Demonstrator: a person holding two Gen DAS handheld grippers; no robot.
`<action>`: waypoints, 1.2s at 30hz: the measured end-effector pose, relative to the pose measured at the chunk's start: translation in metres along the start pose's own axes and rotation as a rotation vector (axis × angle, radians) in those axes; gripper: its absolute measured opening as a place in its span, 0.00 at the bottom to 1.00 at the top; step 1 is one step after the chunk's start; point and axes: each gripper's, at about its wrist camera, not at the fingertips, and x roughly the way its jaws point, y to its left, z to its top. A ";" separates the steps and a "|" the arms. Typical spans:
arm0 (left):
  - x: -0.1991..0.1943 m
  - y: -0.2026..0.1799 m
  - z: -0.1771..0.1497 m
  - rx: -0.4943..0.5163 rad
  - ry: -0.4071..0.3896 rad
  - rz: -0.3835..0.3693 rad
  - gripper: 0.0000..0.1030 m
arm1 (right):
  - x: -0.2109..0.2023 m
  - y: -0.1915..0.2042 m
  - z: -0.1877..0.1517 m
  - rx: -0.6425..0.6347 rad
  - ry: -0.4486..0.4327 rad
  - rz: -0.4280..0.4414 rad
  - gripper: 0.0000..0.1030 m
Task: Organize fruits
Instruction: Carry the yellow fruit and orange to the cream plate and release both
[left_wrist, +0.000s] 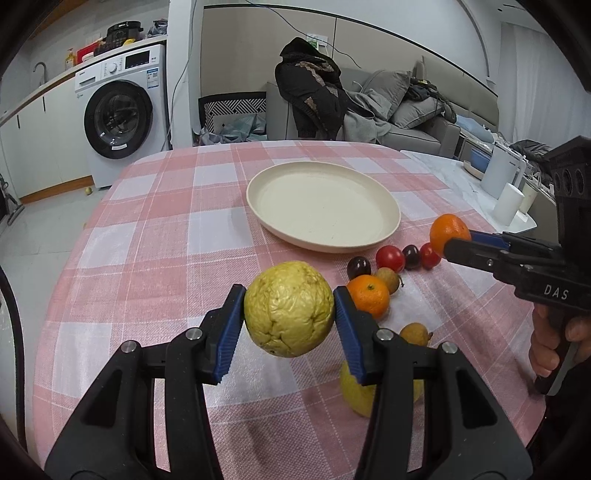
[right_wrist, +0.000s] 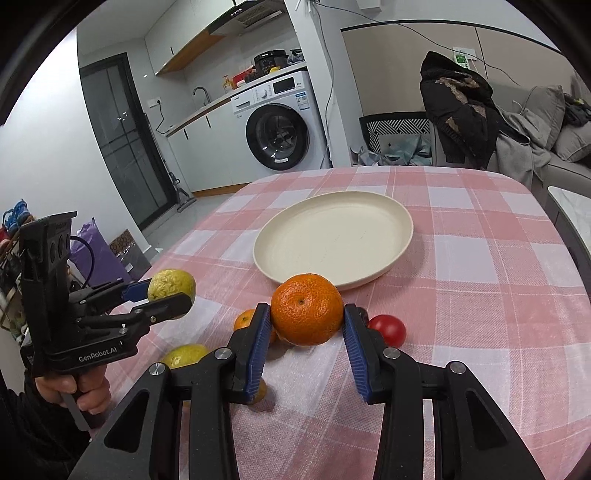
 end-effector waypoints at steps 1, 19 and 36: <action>0.000 -0.001 0.002 0.001 -0.003 -0.004 0.44 | 0.001 -0.001 0.002 0.001 -0.001 -0.001 0.39; 0.026 -0.024 0.047 0.058 -0.039 -0.038 0.44 | 0.022 -0.014 0.038 0.047 -0.011 -0.008 0.39; 0.085 -0.025 0.073 0.082 -0.010 -0.048 0.44 | 0.055 -0.027 0.040 0.086 0.042 -0.045 0.39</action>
